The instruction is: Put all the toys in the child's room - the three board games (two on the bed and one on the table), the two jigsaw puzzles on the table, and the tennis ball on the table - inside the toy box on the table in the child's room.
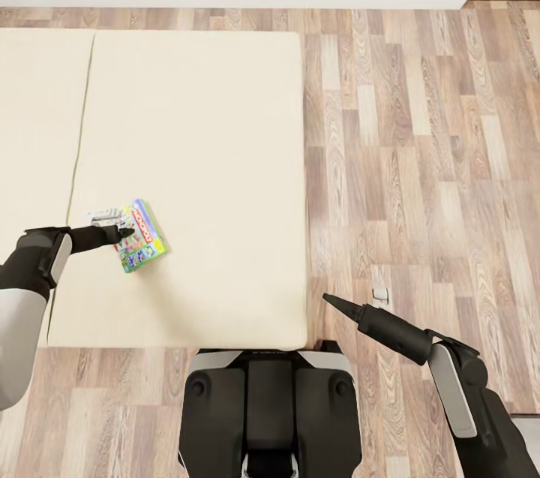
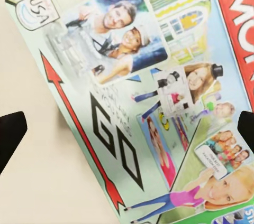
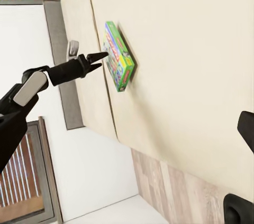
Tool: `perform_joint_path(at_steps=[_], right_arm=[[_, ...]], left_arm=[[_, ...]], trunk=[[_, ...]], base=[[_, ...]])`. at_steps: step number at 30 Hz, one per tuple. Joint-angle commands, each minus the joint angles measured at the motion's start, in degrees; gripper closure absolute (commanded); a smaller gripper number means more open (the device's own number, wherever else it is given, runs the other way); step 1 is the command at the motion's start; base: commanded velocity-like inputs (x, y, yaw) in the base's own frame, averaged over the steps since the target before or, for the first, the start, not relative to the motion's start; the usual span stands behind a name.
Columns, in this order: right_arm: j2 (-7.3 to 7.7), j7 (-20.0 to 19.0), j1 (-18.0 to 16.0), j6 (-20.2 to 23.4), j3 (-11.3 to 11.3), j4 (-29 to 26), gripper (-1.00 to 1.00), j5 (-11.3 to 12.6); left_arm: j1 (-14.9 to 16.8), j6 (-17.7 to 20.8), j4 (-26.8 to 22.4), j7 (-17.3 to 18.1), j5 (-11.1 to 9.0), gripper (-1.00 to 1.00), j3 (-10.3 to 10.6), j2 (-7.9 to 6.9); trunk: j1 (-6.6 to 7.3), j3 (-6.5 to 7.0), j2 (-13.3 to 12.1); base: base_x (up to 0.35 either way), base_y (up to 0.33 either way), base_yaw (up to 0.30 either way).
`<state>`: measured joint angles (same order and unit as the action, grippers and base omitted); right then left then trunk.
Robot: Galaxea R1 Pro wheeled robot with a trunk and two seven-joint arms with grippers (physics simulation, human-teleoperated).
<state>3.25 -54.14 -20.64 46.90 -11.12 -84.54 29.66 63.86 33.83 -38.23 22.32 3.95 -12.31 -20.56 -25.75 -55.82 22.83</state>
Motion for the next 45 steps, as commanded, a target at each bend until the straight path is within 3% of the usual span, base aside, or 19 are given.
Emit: perform_joint_path(at_steps=[1,18,45], right_arm=[[0.00,-0.1,0.0,0.3,0.0,0.0,-1.00,0.1],[0.00,0.0,0.0,0.3,0.0,0.0,-1.00,0.1],[0.00,0.0,0.0,0.3,0.0,0.0,-1.00,0.1]], left_arm=[[0.0,0.3,0.0,0.5,0.4,-1.00,-0.3,0.06],[0.7,0.3,-0.5,1.2,0.3,-1.00,-0.3,0.17],[0.7,0.2,-0.9,3.1,0.4,-1.00,0.1,0.18]], trunk=[[-0.03,-0.15,0.1],[-0.03,-1.62,0.1],[-0.03,-1.69,0.1]], base=[[0.000,0.000,0.000],[0.000,0.000,0.000],[0.000,-0.046,0.000]])
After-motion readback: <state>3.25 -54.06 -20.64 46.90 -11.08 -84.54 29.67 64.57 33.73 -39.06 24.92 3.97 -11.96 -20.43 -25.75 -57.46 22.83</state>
